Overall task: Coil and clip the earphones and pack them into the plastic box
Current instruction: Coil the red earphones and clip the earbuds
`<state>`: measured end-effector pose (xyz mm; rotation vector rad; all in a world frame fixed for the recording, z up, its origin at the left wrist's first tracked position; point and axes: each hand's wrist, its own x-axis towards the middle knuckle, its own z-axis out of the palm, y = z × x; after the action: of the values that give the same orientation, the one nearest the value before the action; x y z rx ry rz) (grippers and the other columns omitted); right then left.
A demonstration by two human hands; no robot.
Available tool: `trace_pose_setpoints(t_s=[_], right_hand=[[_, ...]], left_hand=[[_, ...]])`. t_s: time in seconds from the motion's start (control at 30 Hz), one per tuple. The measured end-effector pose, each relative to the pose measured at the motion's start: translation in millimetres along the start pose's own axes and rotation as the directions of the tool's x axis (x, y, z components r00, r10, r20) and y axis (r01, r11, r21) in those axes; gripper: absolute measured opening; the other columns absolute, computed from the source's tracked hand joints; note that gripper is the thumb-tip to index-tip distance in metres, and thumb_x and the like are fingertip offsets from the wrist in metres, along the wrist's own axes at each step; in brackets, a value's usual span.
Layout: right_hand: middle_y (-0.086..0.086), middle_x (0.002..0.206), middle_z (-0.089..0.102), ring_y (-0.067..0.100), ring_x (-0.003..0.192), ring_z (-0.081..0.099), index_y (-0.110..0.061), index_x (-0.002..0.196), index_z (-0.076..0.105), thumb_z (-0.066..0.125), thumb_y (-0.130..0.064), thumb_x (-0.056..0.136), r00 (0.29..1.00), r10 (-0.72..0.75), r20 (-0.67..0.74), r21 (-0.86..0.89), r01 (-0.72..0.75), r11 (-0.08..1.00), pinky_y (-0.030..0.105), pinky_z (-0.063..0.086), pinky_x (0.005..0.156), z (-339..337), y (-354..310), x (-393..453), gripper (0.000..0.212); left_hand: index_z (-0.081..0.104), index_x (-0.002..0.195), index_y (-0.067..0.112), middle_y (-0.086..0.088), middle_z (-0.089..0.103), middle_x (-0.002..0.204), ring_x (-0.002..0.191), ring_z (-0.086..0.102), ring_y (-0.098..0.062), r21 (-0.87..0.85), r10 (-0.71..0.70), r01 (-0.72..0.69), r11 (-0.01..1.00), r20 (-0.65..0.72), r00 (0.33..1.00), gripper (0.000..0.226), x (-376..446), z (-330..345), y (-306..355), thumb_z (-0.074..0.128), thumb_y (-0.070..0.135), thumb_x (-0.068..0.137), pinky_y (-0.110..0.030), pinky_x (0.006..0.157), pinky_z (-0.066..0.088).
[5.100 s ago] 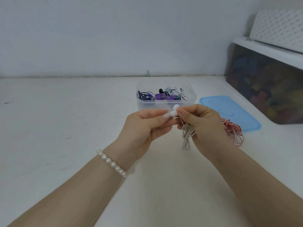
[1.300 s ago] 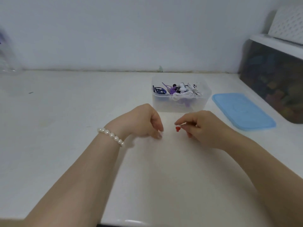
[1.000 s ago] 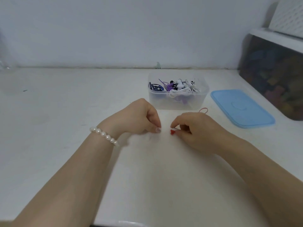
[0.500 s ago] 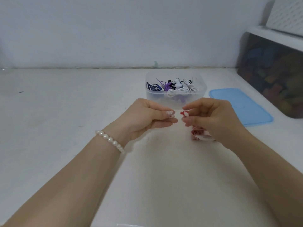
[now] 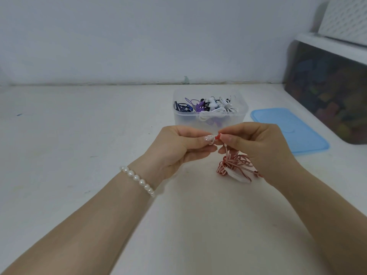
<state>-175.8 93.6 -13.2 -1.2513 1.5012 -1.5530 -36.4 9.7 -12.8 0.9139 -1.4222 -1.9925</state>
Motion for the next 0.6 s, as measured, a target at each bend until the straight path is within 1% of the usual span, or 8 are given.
trace_pose_setpoints(t_s=[0.13,0.3,0.47,0.6], right_hand=[[-0.006,0.055,0.068,0.008,0.051,0.064,-0.014,0.071,0.069,0.067,0.0,0.075,0.999,-0.039,-0.01,-0.071,0.039,0.997,0.016,0.051,0.053,2.0,-1.1,-0.7,0.015],[-0.005,0.055,0.068,0.008,0.052,0.064,-0.013,0.073,0.07,0.067,0.0,0.075,1.0,-0.03,-0.007,-0.072,0.029,0.997,0.016,0.052,0.053,2.4,-1.0,-0.9,0.013],[-0.007,0.055,0.068,0.007,0.051,0.064,-0.013,0.073,0.07,0.068,-0.001,0.074,0.999,-0.03,-0.017,-0.071,0.028,0.997,0.015,0.05,0.053,1.7,-0.1,-0.3,0.012],[-0.007,0.056,0.069,0.007,0.052,0.065,-0.012,0.074,0.071,0.068,-0.001,0.074,0.999,-0.031,-0.023,-0.063,0.03,0.998,0.014,0.049,0.053,1.2,0.7,-0.1,0.012]], left_hand=[[0.07,0.08,0.001,-0.007,0.072,0.066,0.061,0.07,-0.012,-0.005,0.026,-0.027,1.0,-0.042,0.999,0.007,-1.2,0.9,-0.1,0.066,-0.002,0.075,-0.019,0.057,0.055],[0.068,0.082,-0.002,-0.007,0.071,0.065,0.061,0.07,-0.014,-0.034,0.045,-0.048,0.998,-0.067,0.997,0.009,-1.8,3.2,-1.1,0.066,-0.005,0.074,-0.02,0.059,0.056],[0.068,0.081,-0.001,-0.009,0.072,0.067,0.062,0.07,-0.014,-0.055,0.042,-0.044,0.998,-0.037,0.998,0.008,-2.7,4.6,-1.9,0.063,-0.005,0.077,-0.02,0.061,0.057],[0.066,0.083,-0.002,-0.009,0.071,0.066,0.06,0.07,-0.015,-0.087,0.036,-0.038,0.995,-0.034,0.999,0.01,-3.0,4.8,-1.7,0.061,-0.008,0.078,-0.021,0.06,0.057]])
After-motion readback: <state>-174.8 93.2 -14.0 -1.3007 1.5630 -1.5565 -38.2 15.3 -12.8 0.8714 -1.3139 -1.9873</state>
